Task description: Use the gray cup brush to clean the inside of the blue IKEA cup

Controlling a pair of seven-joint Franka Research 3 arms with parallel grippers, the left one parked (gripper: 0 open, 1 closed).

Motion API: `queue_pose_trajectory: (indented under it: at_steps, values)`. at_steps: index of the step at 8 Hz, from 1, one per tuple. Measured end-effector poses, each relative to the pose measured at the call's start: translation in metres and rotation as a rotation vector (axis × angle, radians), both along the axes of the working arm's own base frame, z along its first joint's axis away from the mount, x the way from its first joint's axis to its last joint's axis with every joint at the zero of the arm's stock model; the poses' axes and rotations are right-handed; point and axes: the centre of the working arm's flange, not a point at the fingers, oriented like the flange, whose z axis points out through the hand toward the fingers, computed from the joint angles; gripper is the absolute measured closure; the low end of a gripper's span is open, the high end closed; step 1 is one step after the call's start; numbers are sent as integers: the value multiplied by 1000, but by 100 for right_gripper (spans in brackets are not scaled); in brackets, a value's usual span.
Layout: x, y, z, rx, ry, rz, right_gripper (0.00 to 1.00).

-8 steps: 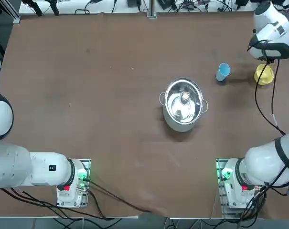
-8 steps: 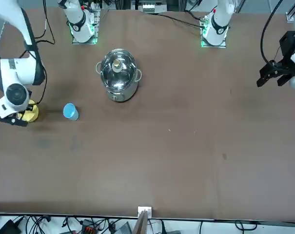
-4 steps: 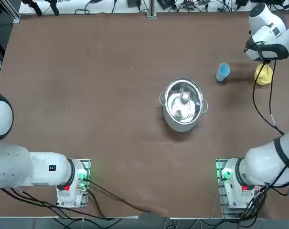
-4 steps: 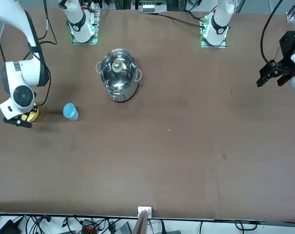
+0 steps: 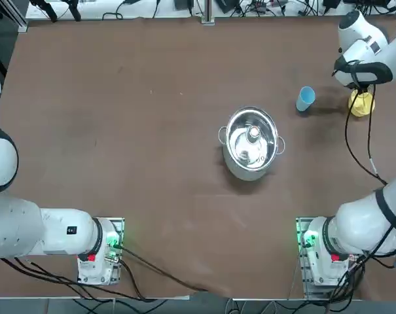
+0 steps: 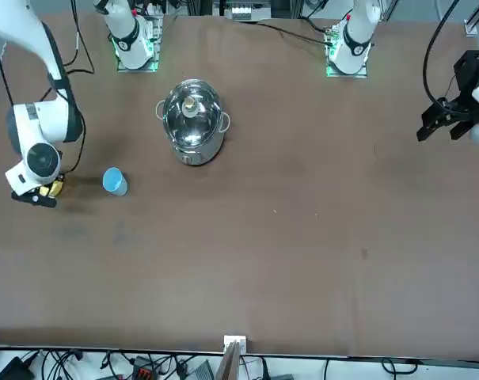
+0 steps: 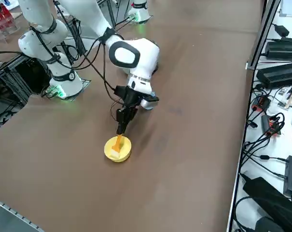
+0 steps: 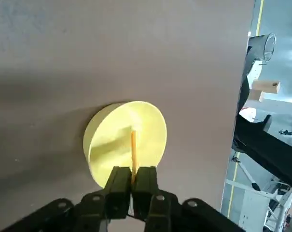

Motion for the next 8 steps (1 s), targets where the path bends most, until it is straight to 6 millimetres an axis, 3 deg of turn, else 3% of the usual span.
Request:
queue_pose_trajectory:
  at_steps: [1, 5, 6, 8]
  values:
    - [0, 0, -1, 0, 2, 0, 80]
    - [2, 0, 1, -2, -4, 1, 9]
    - [3, 0, 3, 1, -9, -2, 0]
    - [3, 2, 5, 46, -25, -54, 0]
